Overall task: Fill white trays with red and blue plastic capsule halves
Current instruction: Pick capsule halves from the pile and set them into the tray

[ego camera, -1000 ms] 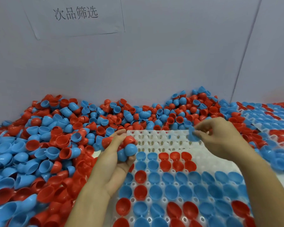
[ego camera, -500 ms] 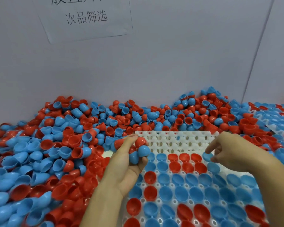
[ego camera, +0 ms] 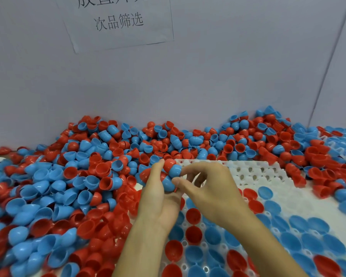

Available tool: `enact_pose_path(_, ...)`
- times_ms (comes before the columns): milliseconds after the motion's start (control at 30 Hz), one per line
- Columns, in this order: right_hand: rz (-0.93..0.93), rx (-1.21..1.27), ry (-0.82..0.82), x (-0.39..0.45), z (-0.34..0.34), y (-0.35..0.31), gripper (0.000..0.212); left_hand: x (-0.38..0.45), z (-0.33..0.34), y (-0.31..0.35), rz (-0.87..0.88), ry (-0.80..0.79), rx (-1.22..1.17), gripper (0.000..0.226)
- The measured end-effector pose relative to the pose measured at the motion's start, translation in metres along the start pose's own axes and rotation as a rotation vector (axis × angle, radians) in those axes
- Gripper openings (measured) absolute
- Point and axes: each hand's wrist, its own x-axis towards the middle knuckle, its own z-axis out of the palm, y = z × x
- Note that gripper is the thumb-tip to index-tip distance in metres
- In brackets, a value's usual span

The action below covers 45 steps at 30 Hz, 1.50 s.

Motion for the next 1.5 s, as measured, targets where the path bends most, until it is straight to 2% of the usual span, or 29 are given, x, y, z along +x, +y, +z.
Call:
enact_pose_path(133,0.078,0.236,0.037,0.002,0.003,-0.005,0.009,0.000,0.000,-0.006,0.033,-0.056,0.047,0.047)
enact_pose_path(233,0.192,0.415,0.036,0.001,-0.001,-0.006,0.017,-0.001,0.001,-0.006,0.056,-0.048,0.036,0.026)
enact_pose_path(433,0.411,0.617,0.017,0.004,-0.010,0.005,0.014,-0.002,0.002,0.000,0.041,0.114,-0.051,0.012)
enact_pose_path(533,0.423,0.619,-0.024,0.005,-0.015,0.006,0.016,-0.003,0.003,0.003,0.033,0.123,-0.027,0.014)
enact_pose_path(633,0.389,0.401,-0.062,0.005,-0.035,0.009,0.015,-0.002,0.001,0.003,0.075,0.154,0.080,0.011)
enact_pose_path(667,0.366,0.343,0.018,0.006,-0.044,0.012,0.014,-0.001,0.000,0.002,0.090,0.167,0.123,0.010)
enact_pose_path(700,0.361,0.358,0.188,0.008,-0.053,0.016,0.016,-0.001,-0.001,0.002,0.102,0.177,0.156,0.009)
enact_pose_path(800,0.396,0.710,0.944,0.028,-0.079,0.008,0.025,0.001,-0.004,0.000,0.101,0.189,0.200,0.007)
enact_pose_path(833,0.368,0.763,1.088,0.037,-0.080,0.000,0.019,0.000,-0.003,-0.001,0.099,0.191,0.207,0.005)
enact_pose_path(867,0.320,0.784,1.090,0.047,-0.076,-0.006,0.013,0.001,-0.003,-0.002,0.100,0.192,0.214,0.003)
enact_pose_path(900,0.257,0.738,0.935,0.053,-0.070,-0.012,0.014,0.001,-0.003,-0.003,0.098,0.196,0.221,0.006)
enact_pose_path(933,0.204,0.630,0.652,0.058,-0.061,-0.021,0.027,0.001,-0.003,-0.004,0.088,0.199,0.225,0.007)
enact_pose_path(1000,0.152,0.287,-0.071,0.061,-0.038,-0.034,0.060,-0.001,-0.002,-0.004,0.060,0.194,0.209,0.006)
enact_pose_path(1033,0.112,0.132,-0.302,0.057,-0.029,-0.036,0.065,-0.001,-0.002,-0.003,0.042,0.190,0.203,0.012)
enact_pose_path(1067,0.057,0.014,-0.377,0.053,-0.024,-0.032,0.061,-0.001,-0.003,-0.002,0.030,0.187,0.202,0.014)
enact_pose_path(1167,0.020,-0.089,-0.202,0.040,-0.034,-0.020,0.036,0.000,-0.002,0.000,0.040,0.158,0.221,0.011)
enact_pose_path(1267,0.078,-0.117,-0.259,0.028,-0.045,-0.004,0.023,-0.002,0.001,0.001,0.025,0.100,0.208,0.011)
enact_pose_path(1367,0.077,-0.008,-0.235,0.020,-0.033,0.003,0.021,-0.006,0.004,0.001,-0.004,-0.052,0.225,0.014)
enact_pose_path(1500,-0.015,0.136,-0.059,0.019,-0.013,0.008,0.006,-0.008,0.003,0.003,0.019,-0.117,0.322,0.016)
